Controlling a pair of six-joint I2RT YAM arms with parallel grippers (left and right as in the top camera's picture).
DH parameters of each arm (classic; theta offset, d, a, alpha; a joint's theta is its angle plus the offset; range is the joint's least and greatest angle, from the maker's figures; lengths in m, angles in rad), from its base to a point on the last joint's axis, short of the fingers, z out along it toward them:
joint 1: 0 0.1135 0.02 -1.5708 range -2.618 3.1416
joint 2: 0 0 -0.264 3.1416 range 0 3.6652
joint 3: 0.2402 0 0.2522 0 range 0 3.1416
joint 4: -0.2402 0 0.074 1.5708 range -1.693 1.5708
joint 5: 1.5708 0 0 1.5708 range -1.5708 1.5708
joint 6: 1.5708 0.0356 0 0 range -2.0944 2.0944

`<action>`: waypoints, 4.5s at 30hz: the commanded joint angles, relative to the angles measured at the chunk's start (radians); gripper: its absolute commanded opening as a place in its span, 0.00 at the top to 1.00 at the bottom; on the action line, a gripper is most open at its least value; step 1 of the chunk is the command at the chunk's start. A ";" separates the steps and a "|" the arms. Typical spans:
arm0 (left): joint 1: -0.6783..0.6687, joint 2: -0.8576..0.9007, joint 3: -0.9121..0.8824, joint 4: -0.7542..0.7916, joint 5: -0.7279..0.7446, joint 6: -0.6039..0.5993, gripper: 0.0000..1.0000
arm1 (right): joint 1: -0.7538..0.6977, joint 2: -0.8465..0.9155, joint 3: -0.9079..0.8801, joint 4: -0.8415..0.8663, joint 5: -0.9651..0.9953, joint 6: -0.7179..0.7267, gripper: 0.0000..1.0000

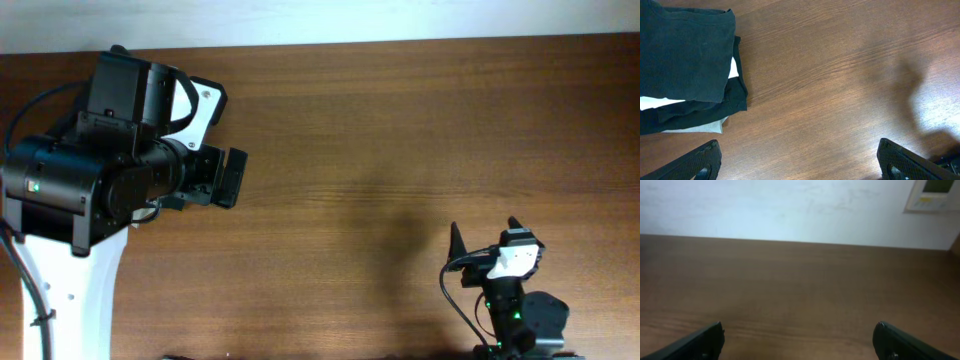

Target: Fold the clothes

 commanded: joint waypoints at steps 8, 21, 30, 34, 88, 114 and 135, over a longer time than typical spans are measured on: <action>-0.005 -0.006 -0.003 0.002 -0.014 -0.010 0.01 | -0.001 -0.009 -0.117 0.189 -0.021 0.000 0.01; -0.005 -0.008 -0.003 0.002 -0.036 -0.010 0.01 | -0.001 -0.009 -0.117 0.189 -0.021 0.000 0.01; 0.036 -0.284 -0.373 0.685 -0.129 -0.005 0.01 | -0.001 -0.009 -0.117 0.189 -0.021 0.000 0.01; 0.148 -0.531 -0.792 0.937 -0.073 -0.005 0.01 | -0.001 -0.009 -0.117 0.189 -0.021 0.000 0.01; 0.240 -1.505 -2.167 1.600 -0.035 -0.006 0.01 | -0.001 -0.009 -0.117 0.189 -0.021 0.000 0.01; 0.240 -1.505 -2.167 1.600 -0.035 -0.006 0.01 | -0.001 -0.009 -0.117 0.189 -0.021 0.000 0.01; 0.240 -1.505 -2.167 1.600 -0.035 -0.006 0.01 | -0.001 -0.009 -0.117 0.189 -0.021 0.000 0.01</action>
